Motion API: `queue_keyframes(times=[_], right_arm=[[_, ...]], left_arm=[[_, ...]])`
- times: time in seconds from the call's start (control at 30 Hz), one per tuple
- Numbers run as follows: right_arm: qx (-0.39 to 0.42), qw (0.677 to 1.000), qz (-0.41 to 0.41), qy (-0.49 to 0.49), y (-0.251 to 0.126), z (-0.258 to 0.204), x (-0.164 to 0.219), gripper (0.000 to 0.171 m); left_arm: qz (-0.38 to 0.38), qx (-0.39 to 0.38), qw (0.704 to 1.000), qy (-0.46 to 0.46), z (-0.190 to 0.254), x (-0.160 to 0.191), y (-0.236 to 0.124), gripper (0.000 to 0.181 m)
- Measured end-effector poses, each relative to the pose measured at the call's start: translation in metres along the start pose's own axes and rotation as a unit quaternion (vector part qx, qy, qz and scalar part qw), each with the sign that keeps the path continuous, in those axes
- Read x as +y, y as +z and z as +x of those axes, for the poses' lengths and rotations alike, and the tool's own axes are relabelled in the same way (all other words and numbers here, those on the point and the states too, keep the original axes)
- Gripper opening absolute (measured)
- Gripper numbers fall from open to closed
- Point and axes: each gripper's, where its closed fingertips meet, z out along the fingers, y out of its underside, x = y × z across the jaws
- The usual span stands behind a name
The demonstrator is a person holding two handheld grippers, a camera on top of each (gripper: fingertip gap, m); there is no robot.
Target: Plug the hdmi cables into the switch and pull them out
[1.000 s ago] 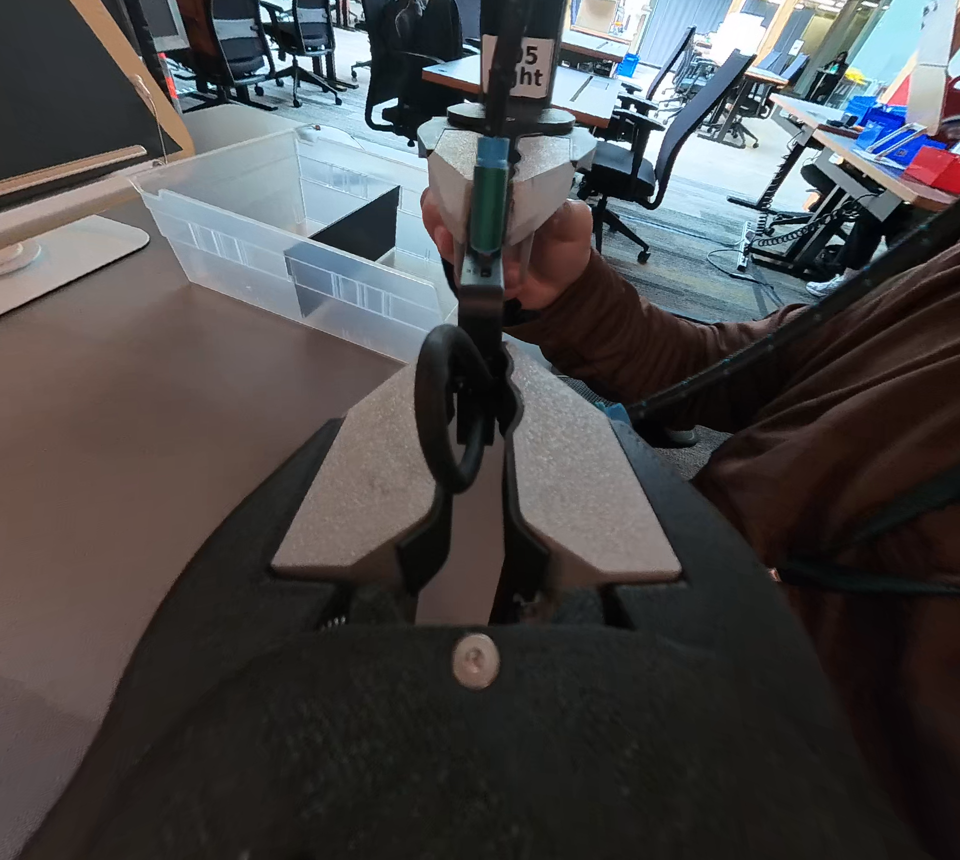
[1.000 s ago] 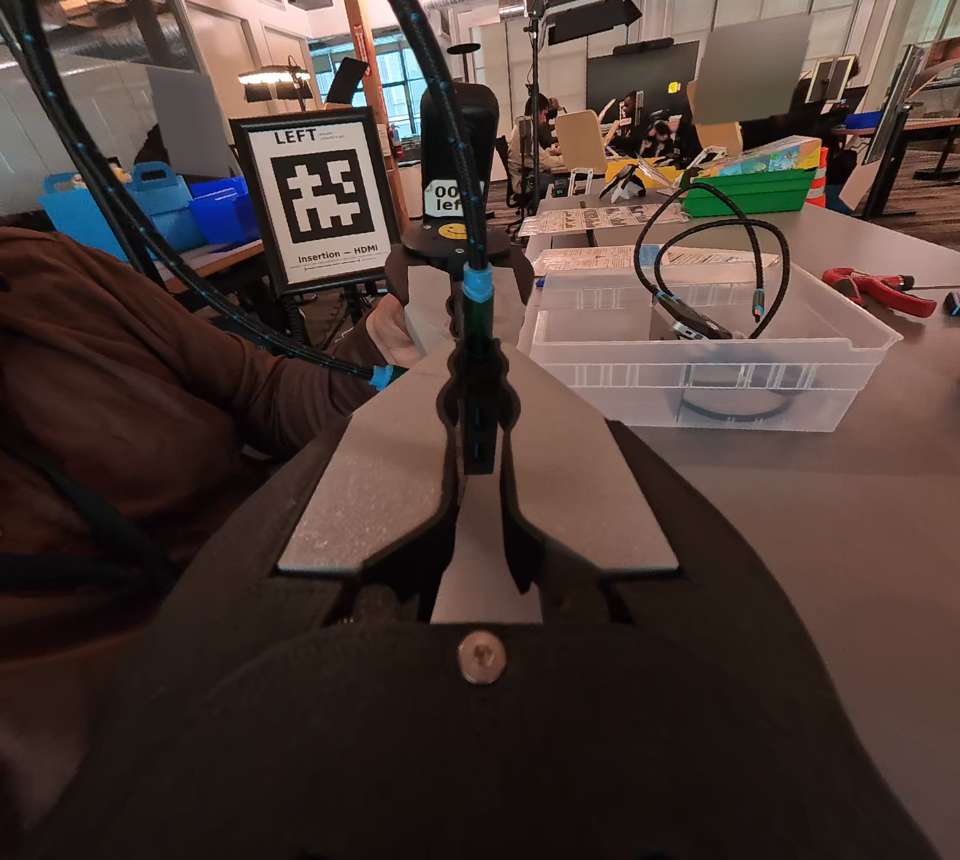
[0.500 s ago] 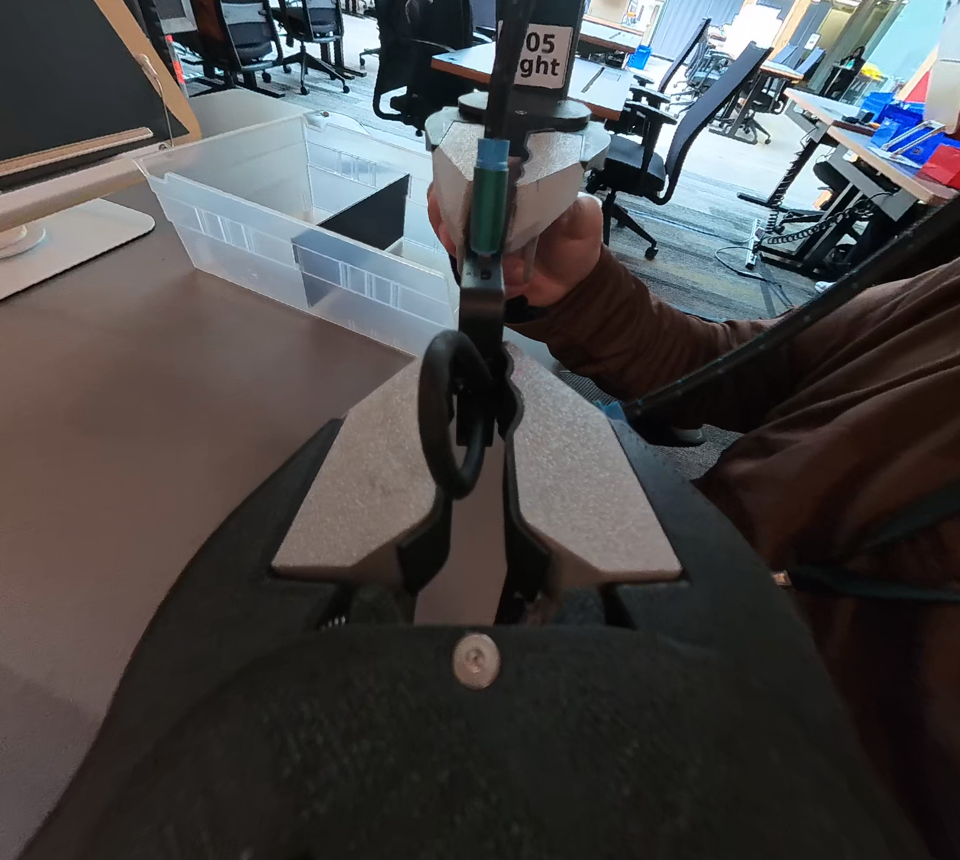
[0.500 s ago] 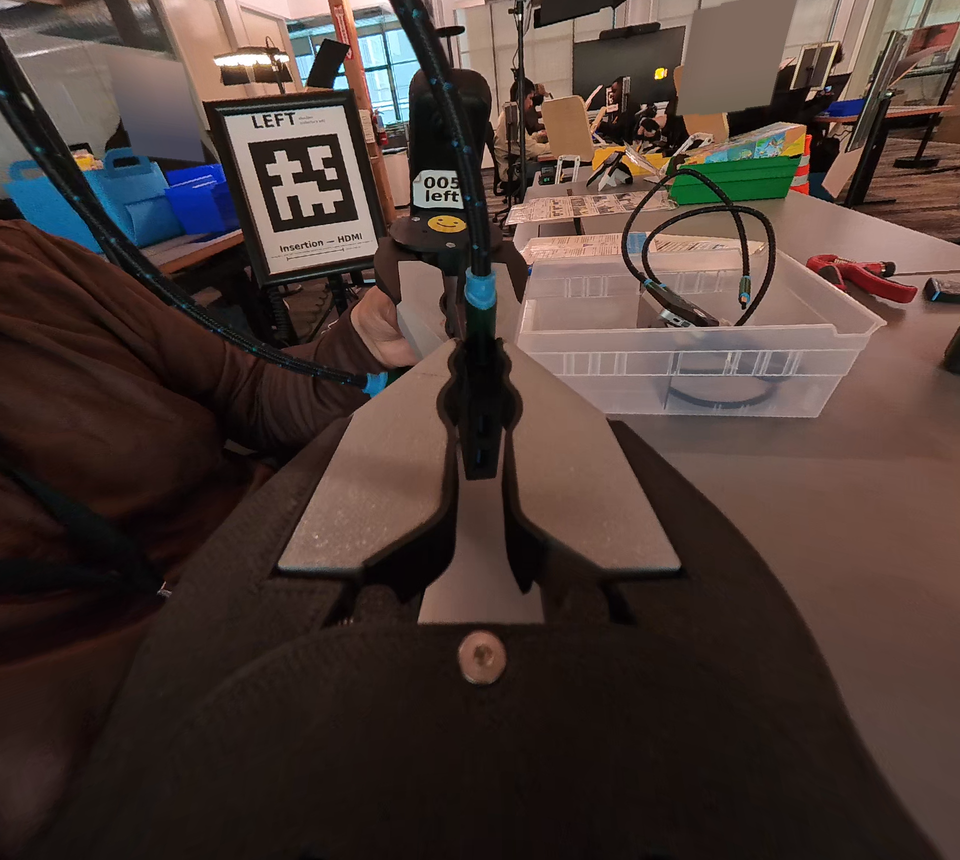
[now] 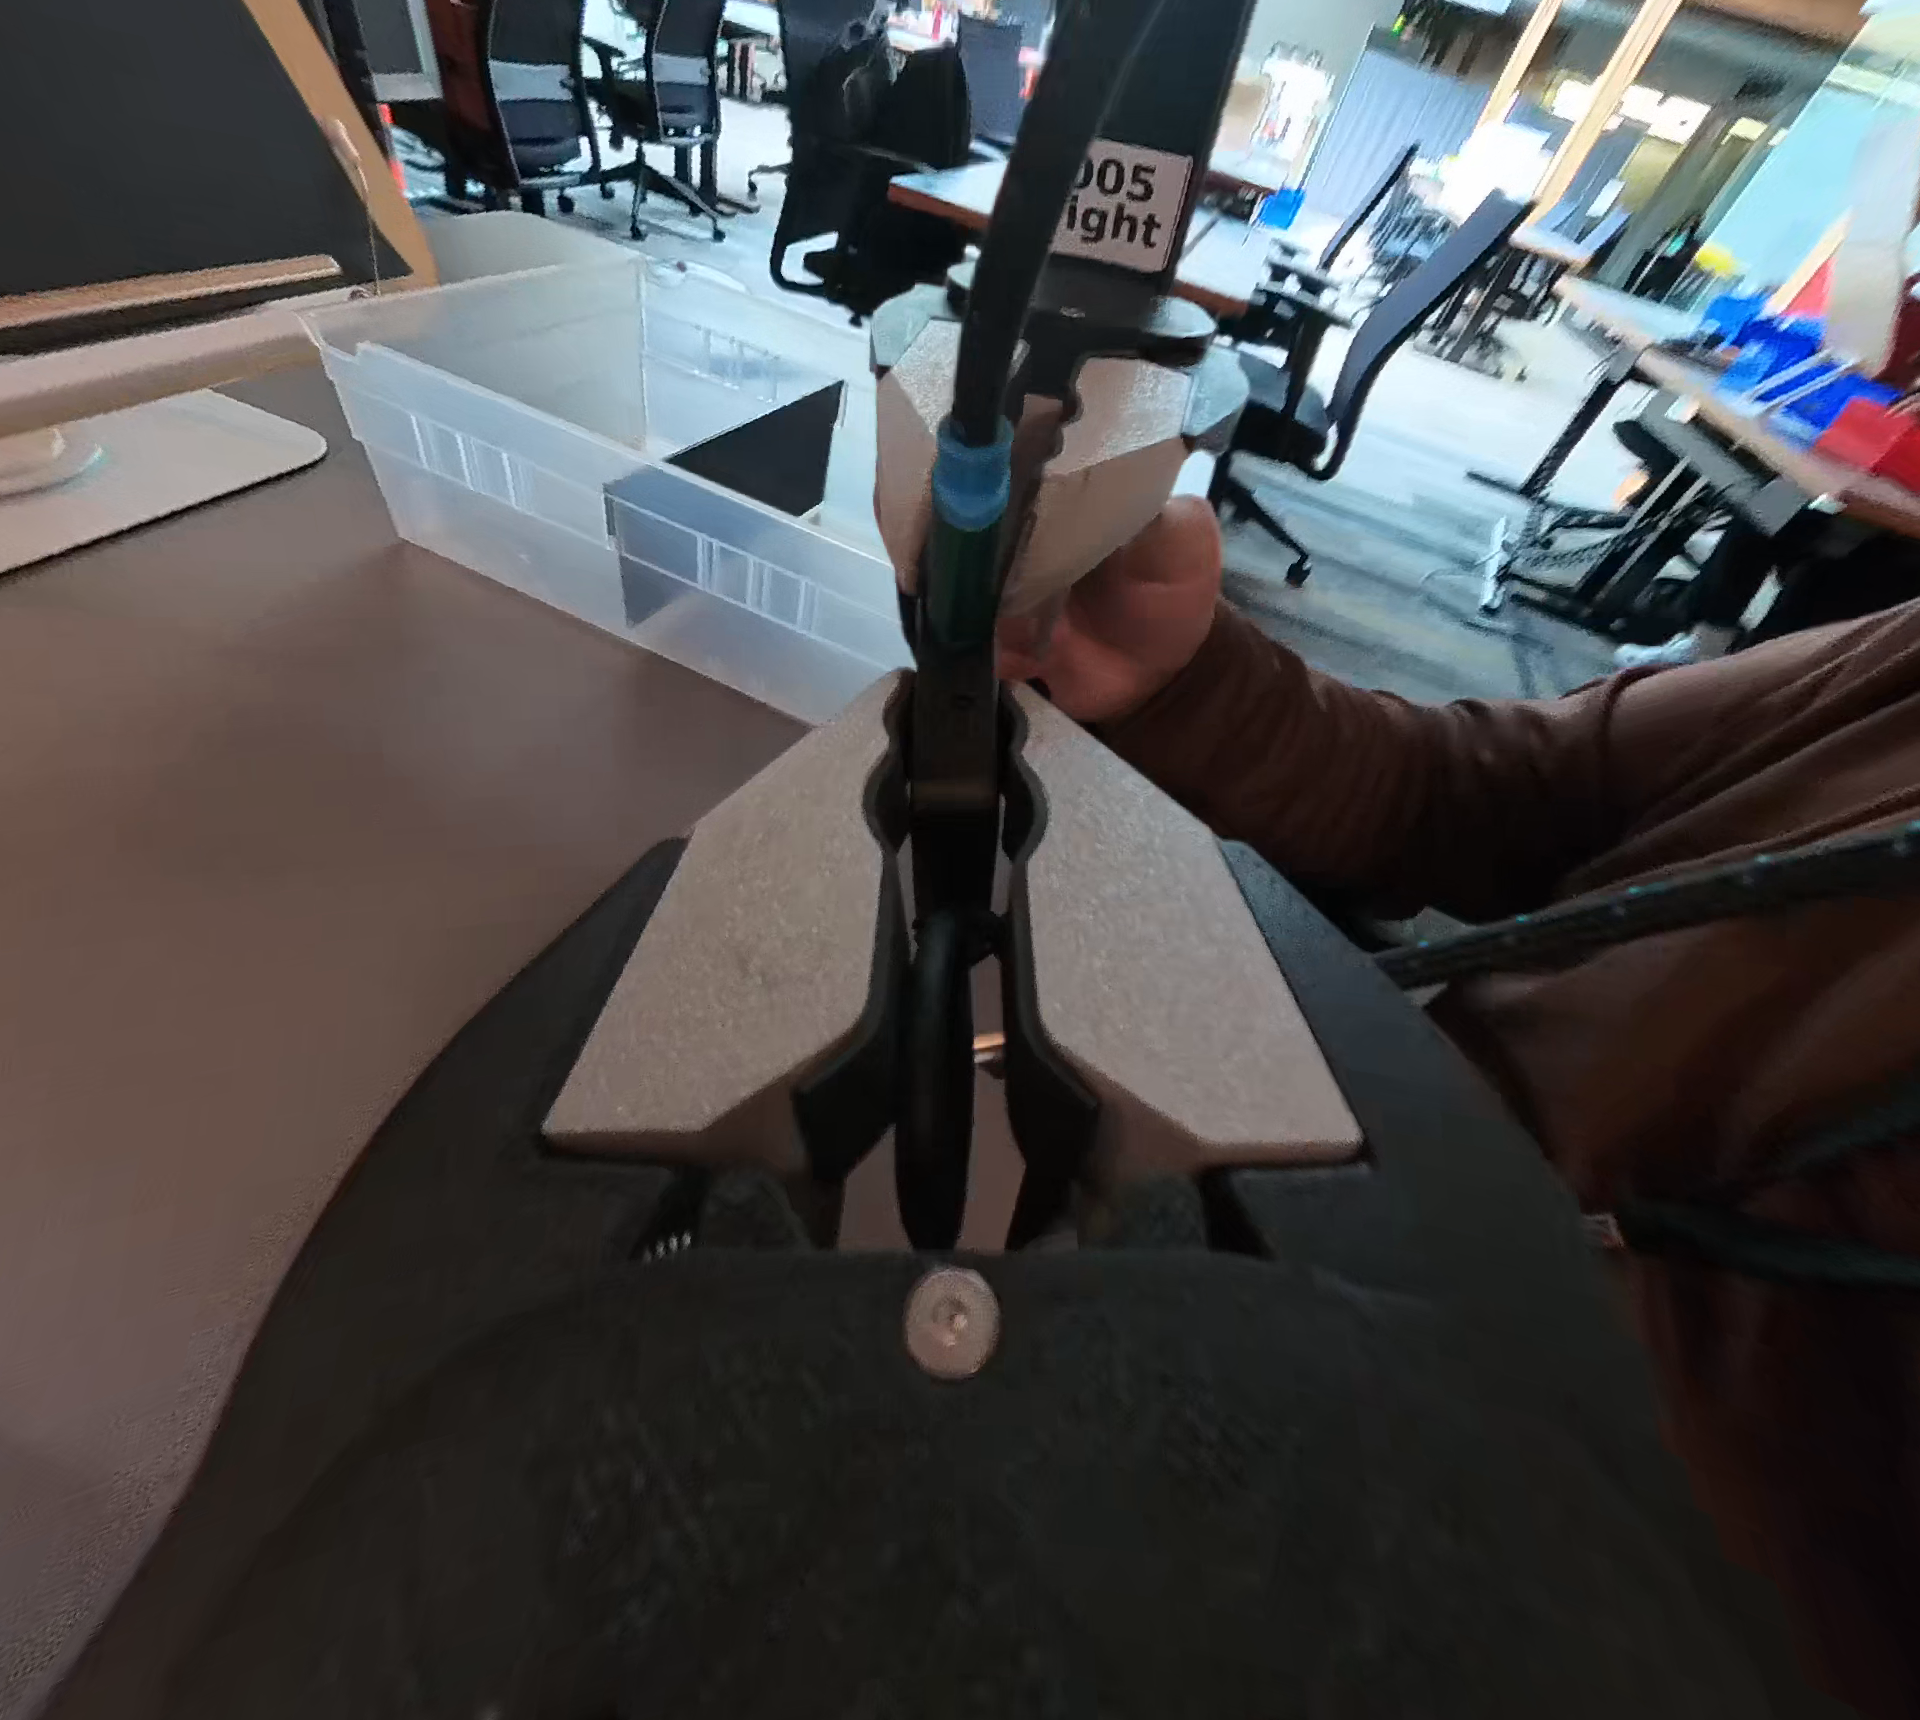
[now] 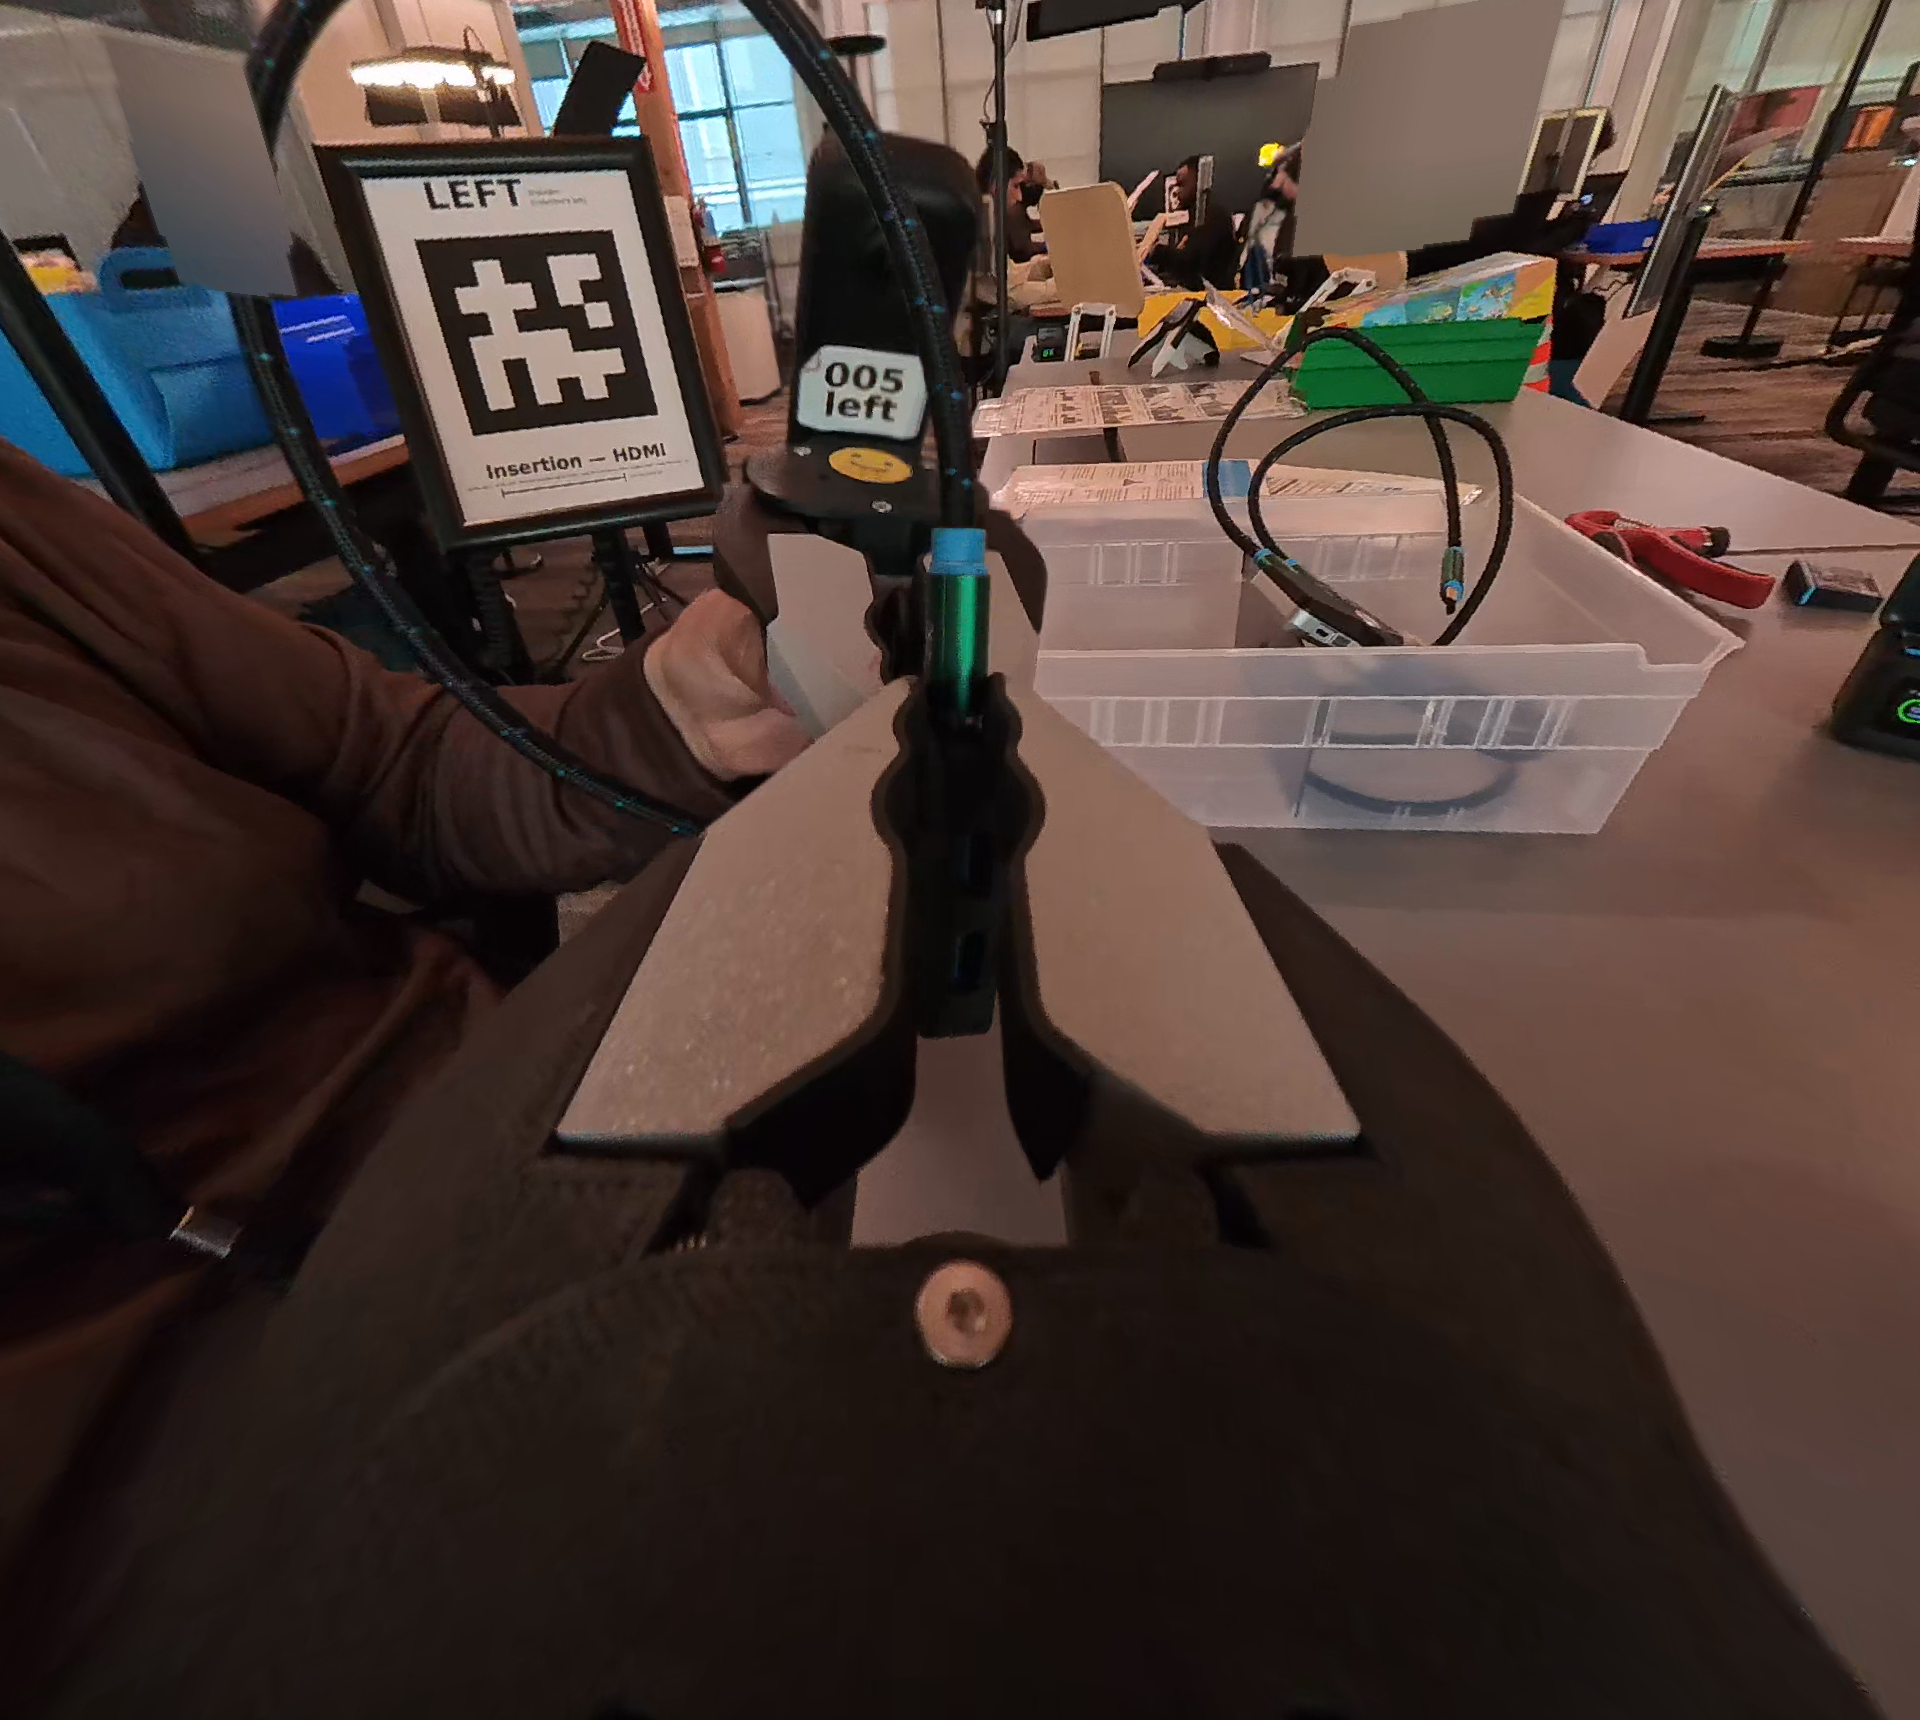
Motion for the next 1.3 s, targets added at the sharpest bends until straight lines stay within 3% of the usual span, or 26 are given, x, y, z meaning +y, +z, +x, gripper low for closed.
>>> queue_keyframes(times=[0.1,0.2,0.3,0.6,0.77,0.83,0.93,1.1,1.2,1.3], right_arm=[[-0.001,0.999,0.045,0.03,0.002,0.002,-0.007,0.007],[-0.021,0.991,0.112,0.071,-0.002,0.001,-0.026,0.006],[-0.001,0.991,0.123,0.056,-0.016,0.003,-0.038,0.006],[0.115,0.966,0.229,-0.01,-0.139,0.01,-0.109,0.006],[0.228,0.943,0.233,-0.069,-0.21,0.011,-0.128,0.009],[0.276,0.938,0.196,-0.077,-0.232,0.015,-0.124,0.012],[0.402,0.899,0.13,-0.115,-0.273,0.029,-0.115,0.006],[0.471,0.872,0.063,-0.116,-0.308,0.031,-0.102,0.003],[0.497,0.861,0.006,-0.102,-0.307,0.053,-0.082,0.002],[0.468,0.88,-0.036,-0.077,-0.278,0.08,-0.059,0.002]], left_arm=[[0.015,0.014,1.0,-0.012,0.0,-0.003,0.0,0.011],[-0.078,-0.027,0.996,0.046,-0.002,0.033,0.022,0.012],[-0.068,-0.003,0.997,0.04,0.008,0.03,0.034,0.012],[-0.069,-0.071,0.995,0.005,-0.037,0.03,0.005,0.011],[-0.053,-0.108,0.993,0.0,-0.057,0.022,-0.014,0.011],[-0.038,-0.114,0.993,-0.001,-0.06,0.015,-0.024,0.011],[-0.016,-0.118,0.993,-0.004,-0.062,0.004,-0.036,0.011],[-0.01,-0.122,0.992,0.003,-0.061,0.0,-0.042,0.011],[-0.015,-0.117,0.993,0.008,-0.058,0.001,-0.037,0.011],[-0.023,-0.114,0.993,0.013,-0.056,0.005,-0.032,0.011]])
